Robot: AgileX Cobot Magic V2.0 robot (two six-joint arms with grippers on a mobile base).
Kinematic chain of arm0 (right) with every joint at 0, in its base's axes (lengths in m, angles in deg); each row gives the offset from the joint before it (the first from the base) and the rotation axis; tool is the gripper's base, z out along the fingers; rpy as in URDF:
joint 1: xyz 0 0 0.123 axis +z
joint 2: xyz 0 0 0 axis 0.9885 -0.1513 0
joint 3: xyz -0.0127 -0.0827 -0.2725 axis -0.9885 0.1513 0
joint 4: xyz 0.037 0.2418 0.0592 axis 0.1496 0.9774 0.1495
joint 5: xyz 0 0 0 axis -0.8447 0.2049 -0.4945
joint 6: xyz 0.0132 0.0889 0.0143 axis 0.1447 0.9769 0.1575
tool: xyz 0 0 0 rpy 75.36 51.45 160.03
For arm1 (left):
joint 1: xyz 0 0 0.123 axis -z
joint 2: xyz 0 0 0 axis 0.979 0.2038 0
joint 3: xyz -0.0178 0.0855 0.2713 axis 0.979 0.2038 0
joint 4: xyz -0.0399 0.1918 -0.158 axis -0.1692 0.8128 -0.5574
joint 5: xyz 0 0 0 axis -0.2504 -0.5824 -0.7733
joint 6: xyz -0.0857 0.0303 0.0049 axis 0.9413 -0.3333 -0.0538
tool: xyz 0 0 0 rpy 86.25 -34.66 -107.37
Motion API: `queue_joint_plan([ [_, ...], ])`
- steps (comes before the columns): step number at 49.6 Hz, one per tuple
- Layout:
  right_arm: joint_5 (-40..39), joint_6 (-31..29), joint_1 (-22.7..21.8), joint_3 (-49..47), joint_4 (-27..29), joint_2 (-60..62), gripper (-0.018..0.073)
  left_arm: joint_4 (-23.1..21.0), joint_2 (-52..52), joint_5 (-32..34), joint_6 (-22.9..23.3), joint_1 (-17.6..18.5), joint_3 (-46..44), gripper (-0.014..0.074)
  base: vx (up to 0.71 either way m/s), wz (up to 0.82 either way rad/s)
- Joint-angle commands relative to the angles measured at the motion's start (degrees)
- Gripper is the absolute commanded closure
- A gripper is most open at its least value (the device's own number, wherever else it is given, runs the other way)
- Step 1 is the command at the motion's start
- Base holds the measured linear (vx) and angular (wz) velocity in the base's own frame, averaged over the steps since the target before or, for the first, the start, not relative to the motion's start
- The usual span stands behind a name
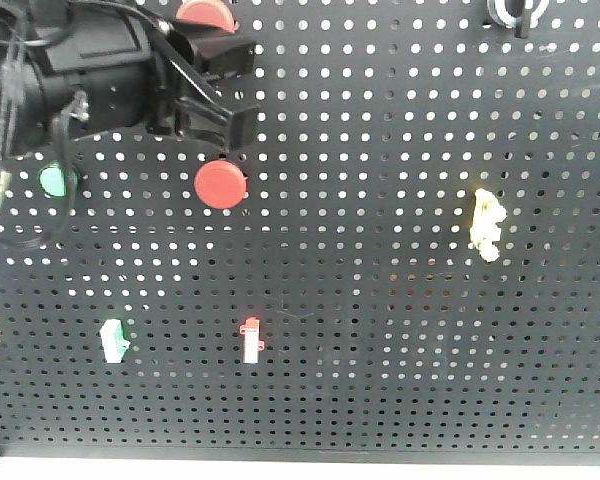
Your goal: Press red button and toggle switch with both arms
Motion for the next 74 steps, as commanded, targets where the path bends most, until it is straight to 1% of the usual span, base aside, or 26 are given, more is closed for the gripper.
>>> queue_joint_plan([
  [1, -4.0, 0.1, -0.4, -2.0, -0.2, 0.0, 0.0562, 1.2, -1.6, 5.5, 0.4, 0.0, -2.0, 0.0594, 0.00, 0.00],
  [6, -4.0, 0.1, -0.4, -2.0, -0.2, 0.1, 0.0562, 2.1, -1.0, 8.0, 0.6, -1.3, -2.0, 0.0594, 0.00, 0.00],
  [9, -3.7, 0.1, -0.4, -2.0, -0.2, 0.1, 0.0562, 2.1, -0.6, 9.0, 2.1, -2.3, -2.0, 0.0594, 0.00, 0.00],
  [15, -3.3, 0.1, -0.4, -2.0, -0.2, 0.1, 0.0562, 2.1, 0.1, 9.2, 5.6, -4.5, -2.0, 0.0594, 0.00, 0.00],
  [22, -3.2, 0.1, -0.4, -2.0, -0.2, 0.1, 0.0562, 2.1, -0.7, 8.8, 6.0, -5.2, -2.0, 0.0594, 0.00, 0.00],
  [28, -2.9, 0.1, -0.4, -2.0, -0.1, 0.1, 0.0562, 2.1, -2.9, 7.3, 6.0, -5.2, -2.0, 0.0594, 0.00, 0.00],
  [34, -2.0, 0.1, 0.1, -2.0, 0.0, 0.1, 0.0562, 2.3, -6.3, 3.0, 5.9, -5.2, -1.8, 0.0594, 0.00, 0.00],
  [39, -1.4, -0.7, 3.3, -2.0, -0.1, 0.1, 0.0562, 3.9, -9.6, 2.0, 5.8, -5.2, 0.9, 0.0594, 0.00, 0.00],
  [42, -1.9, -1.8, 6.8, -2.0, -0.4, -0.1, 0.0562, 5.5, -12.3, 2.4, 5.8, -5.2, 3.6, 0.0594, 0.00, 0.00],
  [45, -3.7, -4.4, 11.4, -2.0, -0.5, -0.8, 0.0562, 6.7, -15.5, 3.0, 5.8, -5.2, 7.6, 0.0594, 0.00, 0.00],
  [53, -7.2, -10.5, 22.6, -4.3, -0.5, -5.3, 0.0562, 6.8, -23.3, 3.3, 6.0, -5.2, 17.4, 0.0594, 0.00, 0.00],
  [57, -7.4, -11.5, 25.8, -7.8, -0.5, -9.8, 0.0562, 6.8, -27.9, 3.3, 6.0, -5.2, 22.5, 0.0594, 0.00, 0.00],
  [59, -7.5, -11.6, 26.4, -10.2, -0.5, -12.4, 0.0562, 6.8, -29.7, 3.3, 6.0, -5.2, 24.3, 0.0594, 0.00, 0.00],
  [66, -7.3, -11.2, 26.4, -18.3, -0.4, -19.9, 0.0562, 6.7, -35.9, 1.7, 7.0, -5.2, 29.6, 0.0594, 0.00, 0.00],
  [74, -4.9, -11.2, 26.2, -26.3, -0.2, -26.1, 0.0562, 6.7, -39.6, -1.4, 7.6, -5.2, 31.5, 0.0594, 0.00, 0.00],
])
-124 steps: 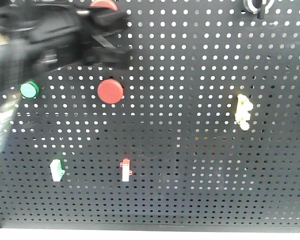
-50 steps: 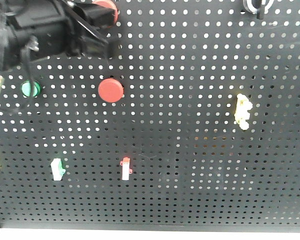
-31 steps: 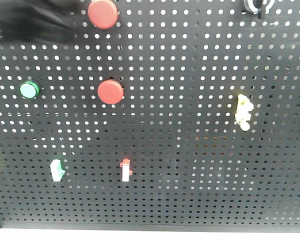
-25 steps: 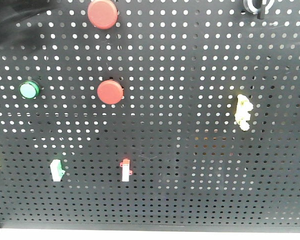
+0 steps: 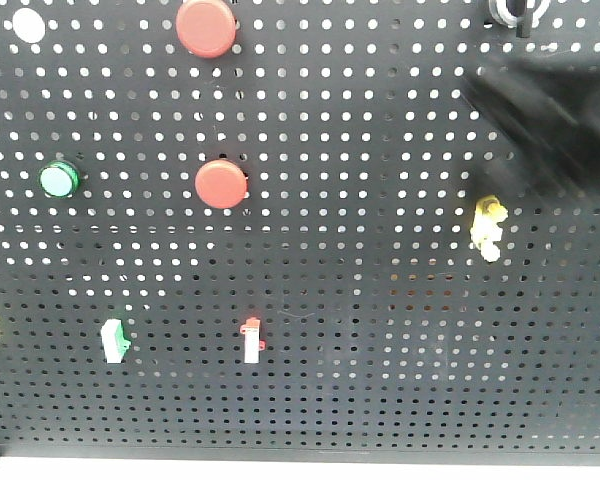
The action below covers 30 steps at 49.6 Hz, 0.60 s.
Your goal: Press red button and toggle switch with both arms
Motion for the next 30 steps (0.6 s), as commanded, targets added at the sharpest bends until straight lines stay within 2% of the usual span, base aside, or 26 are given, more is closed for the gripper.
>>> queue_joint_plan([
  [1, -2.6, -0.3, 0.0, -6.0, -0.2, -1.7, 0.0562, -0.1, -1.3, 2.5, 0.9, 0.1, -0.8, 0.0594, 0.00, 0.00],
  [13, 1.1, 1.3, -0.8, -11.9, -0.2, -4.7, 0.0562, -0.1, -1.6, 0.5, 0.9, 0.1, -0.9, 0.0594, 0.00, 0.00],
  [21, 4.2, 6.5, -6.6, -12.0, -0.2, -4.4, 0.0562, -0.1, -1.6, 0.5, 0.9, 0.1, -0.9, 0.0594, 0.00, 0.00],
  [30, 7.6, 7.2, -11.4, -12.0, -0.3, -1.8, 0.0562, -0.1, -1.6, 0.6, 1.3, 0.1, -0.9, 0.0594, 0.00, 0.00],
])
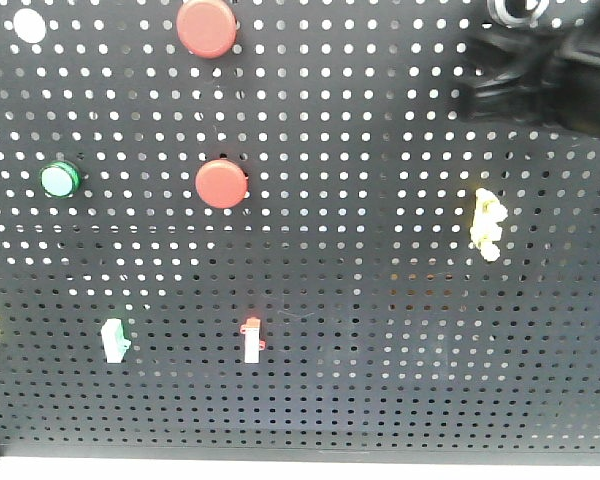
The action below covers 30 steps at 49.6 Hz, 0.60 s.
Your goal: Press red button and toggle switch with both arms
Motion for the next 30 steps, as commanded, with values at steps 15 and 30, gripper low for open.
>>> queue_joint_plan([
  [15, 6.8, -0.1, -1.9, -0.3, -2.4, 8.7, 0.0562, -0.1, 0.1, 3.1, 0.8, 0.1, -1.3, 0.0594, 0.00, 0.00],
  [30, 3.9, 0.3, -1.9, 23.4, -6.2, 27.4, 0.0562, -1.3, -4.7, 1.8, 0.8, 0.1, 8.7, 0.0594, 0.00, 0.00],
])
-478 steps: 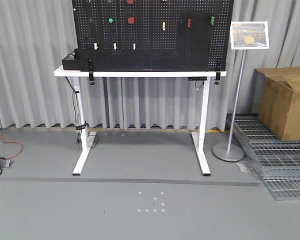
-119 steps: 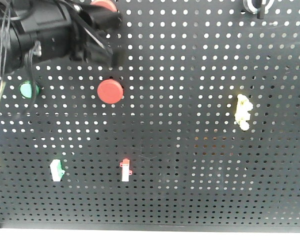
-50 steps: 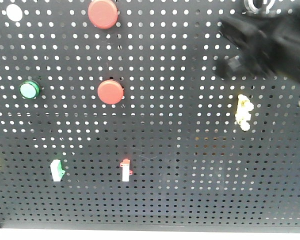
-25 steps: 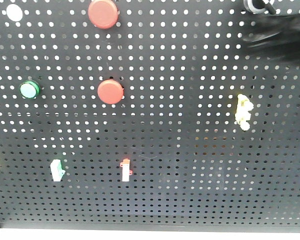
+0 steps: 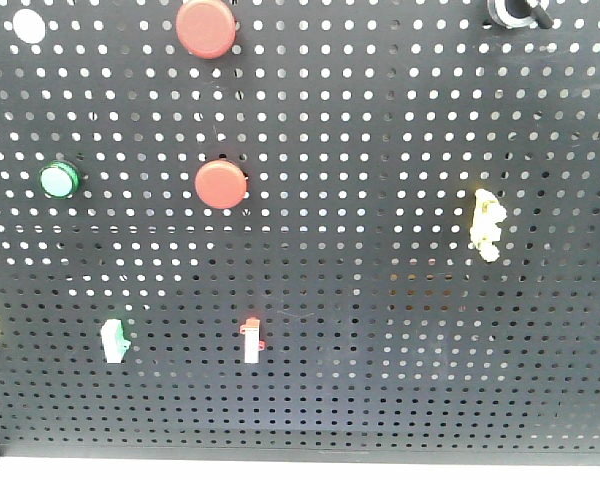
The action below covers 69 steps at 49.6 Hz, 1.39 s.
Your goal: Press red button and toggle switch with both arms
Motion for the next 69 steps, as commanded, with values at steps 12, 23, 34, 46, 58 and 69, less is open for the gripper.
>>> queue_joint_plan([
  [12, -6.2, 0.1, -0.2, 27.0, -0.8, 27.4, 0.0562, -9.4, -15.2, 9.0, 0.6, 0.1, 23.6, 0.0594, 0.00, 0.00],
  [23, -7.5, 0.0, -0.2, 37.7, -1.0, 40.6, 0.0562, -10.1, -20.5, 15.2, 0.6, 0.1, 33.4, 0.0594, 0.00, 0.00],
  [34, -6.6, 0.0, -0.2, 41.3, -0.7, 42.6, 0.0562, -10.1, -20.3, 14.2, 0.6, 0.1, 36.4, 0.0594, 0.00, 0.00],
  [46, -5.7, 0.0, -0.2, 42.2, -0.7, 42.6, 0.0562, -10.1, -20.3, 13.7, 0.6, 0.1, 36.4, 0.0594, 0.00, 0.00],
  [58, -5.9, 0.0, -0.2, 42.2, -0.7, 42.6, 0.0562, -10.0, -20.4, 13.2, 0.4, -2.8, 38.1, 0.0594, 0.00, 0.00],
  [69, -5.9, 0.0, -0.2, 42.2, -0.7, 42.6, 0.0562, -8.3, -22.9, 22.1, 1.6, -16.4, 47.1, 0.0594, 0.00, 0.01],
])
